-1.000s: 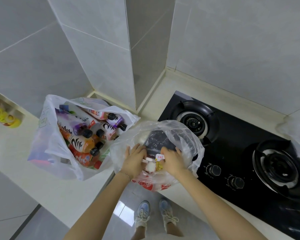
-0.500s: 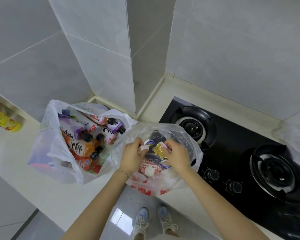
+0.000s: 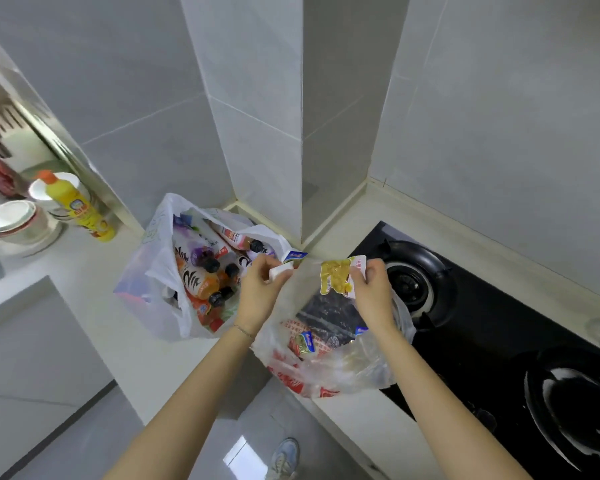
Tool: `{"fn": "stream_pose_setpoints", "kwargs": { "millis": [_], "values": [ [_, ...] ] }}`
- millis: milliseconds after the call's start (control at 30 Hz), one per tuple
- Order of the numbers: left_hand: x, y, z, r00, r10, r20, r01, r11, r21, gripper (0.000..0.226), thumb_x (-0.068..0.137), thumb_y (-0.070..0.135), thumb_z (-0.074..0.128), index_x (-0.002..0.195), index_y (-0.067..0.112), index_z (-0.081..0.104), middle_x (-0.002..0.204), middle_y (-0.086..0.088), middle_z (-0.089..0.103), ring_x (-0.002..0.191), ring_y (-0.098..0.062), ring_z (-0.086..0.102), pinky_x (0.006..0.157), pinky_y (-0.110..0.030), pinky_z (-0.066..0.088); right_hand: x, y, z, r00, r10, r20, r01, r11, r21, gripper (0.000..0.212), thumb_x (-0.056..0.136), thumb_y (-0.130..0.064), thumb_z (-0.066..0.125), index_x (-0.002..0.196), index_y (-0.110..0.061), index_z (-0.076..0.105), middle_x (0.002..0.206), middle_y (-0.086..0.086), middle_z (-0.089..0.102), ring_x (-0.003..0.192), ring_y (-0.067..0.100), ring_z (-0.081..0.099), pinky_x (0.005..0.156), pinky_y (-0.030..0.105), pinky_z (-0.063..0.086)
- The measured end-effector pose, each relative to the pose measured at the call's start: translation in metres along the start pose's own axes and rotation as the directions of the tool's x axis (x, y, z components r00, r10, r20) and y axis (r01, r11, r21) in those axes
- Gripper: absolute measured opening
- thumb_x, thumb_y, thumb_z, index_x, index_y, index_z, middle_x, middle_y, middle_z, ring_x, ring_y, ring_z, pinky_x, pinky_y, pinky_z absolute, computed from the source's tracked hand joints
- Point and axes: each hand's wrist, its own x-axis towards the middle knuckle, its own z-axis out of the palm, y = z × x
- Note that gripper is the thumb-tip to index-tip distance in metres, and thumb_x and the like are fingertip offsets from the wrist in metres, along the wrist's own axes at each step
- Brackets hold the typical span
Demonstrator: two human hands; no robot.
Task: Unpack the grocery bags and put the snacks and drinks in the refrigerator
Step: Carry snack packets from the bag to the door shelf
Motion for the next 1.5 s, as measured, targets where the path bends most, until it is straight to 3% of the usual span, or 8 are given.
{"fn": "stream_pose_setpoints", "kwargs": {
  "millis": [167, 267, 467, 633, 800, 967, 1100, 1500],
  "values": [
    [-0.050, 0.009, -0.004, 0.971, -0.123, -0.204, 0.093, 0.984, -0.152, 0.021, 0.086, 0.012, 0.071, 0.082, 0.011, 0.051, 0.095, -0.018, 0.062, 0.088, -0.031, 0.064, 0.075, -0.039, 0.058, -0.010, -0.014, -0.016, 0.986, -0.058, 0.154, 0.049, 0.997, 0.059, 0.014, 0.097, -0.021, 0.055, 0.102, -0.009, 0.050, 0.091, 0.005, 0.061, 0.075, 0.015, 0.055, 0.052, 0.009, 0.039],
    [-0.093, 0.015, -0.003, 0.921, -0.205, -0.330, 0.110, 0.953, -0.284, 0.020, 0.088, 0.011, 0.068, 0.086, 0.008, 0.048, 0.104, -0.021, 0.063, 0.097, -0.028, 0.066, 0.073, -0.031, 0.059, -0.026, -0.025, -0.025, 0.954, -0.108, 0.280, 0.077, 0.990, 0.117, 0.014, 0.095, -0.019, 0.059, 0.103, -0.012, 0.051, 0.091, 0.000, 0.064, 0.075, 0.010, 0.060, 0.057, 0.009, 0.044],
    [-0.174, 0.027, -0.031, 0.767, -0.339, -0.545, 0.130, 0.914, -0.385, 0.020, 0.087, 0.007, 0.068, 0.089, 0.009, 0.048, 0.103, -0.016, 0.064, 0.094, -0.021, 0.068, 0.076, -0.034, 0.060, -0.071, -0.045, -0.010, 0.834, -0.122, 0.538, -0.008, 0.973, 0.232, 0.028, 0.087, -0.010, 0.069, 0.105, -0.025, 0.054, 0.101, -0.003, 0.067, 0.092, 0.012, 0.067, 0.076, 0.028, 0.056],
    [-0.252, 0.047, -0.076, 0.672, -0.331, -0.663, 0.050, 0.913, -0.405, 0.034, 0.089, 0.008, 0.066, 0.120, 0.012, 0.052, 0.104, -0.007, 0.070, 0.093, -0.016, 0.070, 0.076, -0.033, 0.060, -0.143, -0.063, 0.027, 0.679, -0.197, 0.707, 0.009, 0.965, 0.261, 0.028, 0.088, -0.011, 0.068, 0.110, -0.020, 0.055, 0.101, -0.004, 0.065, 0.093, 0.009, 0.066, 0.069, 0.018, 0.056],
    [-0.347, 0.053, -0.114, 0.487, -0.322, -0.812, 0.032, 0.935, -0.352, 0.032, 0.087, 0.009, 0.068, 0.118, 0.009, 0.058, 0.113, -0.012, 0.068, 0.098, -0.020, 0.067, 0.075, -0.030, 0.059, -0.232, -0.082, 0.056, 0.465, -0.280, 0.840, 0.022, 0.952, 0.305, 0.027, 0.088, -0.008, 0.068, 0.110, -0.017, 0.055, 0.099, -0.003, 0.067, 0.088, 0.007, 0.067, 0.063, 0.016, 0.055],
    [-0.447, 0.064, -0.131, 0.333, -0.290, -0.897, -0.037, 0.947, -0.319, 0.019, 0.088, 0.004, 0.066, 0.102, 0.016, 0.062, 0.098, -0.005, 0.072, 0.086, -0.011, 0.070, 0.070, -0.027, 0.059, -0.325, -0.091, 0.061, 0.285, -0.335, 0.898, 0.076, 0.942, 0.327, 0.029, 0.088, -0.014, 0.069, 0.113, -0.017, 0.054, 0.097, -0.008, 0.065, 0.084, 0.006, 0.068, 0.065, 0.018, 0.057],
    [-0.523, 0.072, -0.133, 0.221, -0.282, -0.934, -0.076, 0.949, -0.305, 0.026, 0.087, 0.007, 0.068, 0.112, 0.009, 0.059, 0.099, -0.006, 0.072, 0.088, -0.013, 0.071, 0.069, -0.028, 0.059, -0.397, -0.091, 0.047, 0.158, -0.372, 0.915, 0.095, 0.928, 0.361, 0.032, 0.087, -0.015, 0.070, 0.116, -0.016, 0.055, 0.100, -0.003, 0.067, 0.088, 0.010, 0.069, 0.065, 0.019, 0.057],
    [-0.769, 0.121, -0.117, 0.034, -0.137, -0.990, -0.049, 0.989, -0.139, 0.029, 0.087, 0.011, 0.068, 0.115, 0.012, 0.060, 0.106, -0.004, 0.072, 0.093, -0.015, 0.070, 0.070, -0.029, 0.059, -0.619, -0.078, -0.041, -0.101, -0.428, 0.898, 0.062, 0.898, 0.435, 0.028, 0.085, -0.011, 0.071, 0.109, -0.021, 0.059, 0.097, -0.003, 0.068, 0.086, 0.012, 0.069, 0.066, 0.020, 0.057]
  ]
}}
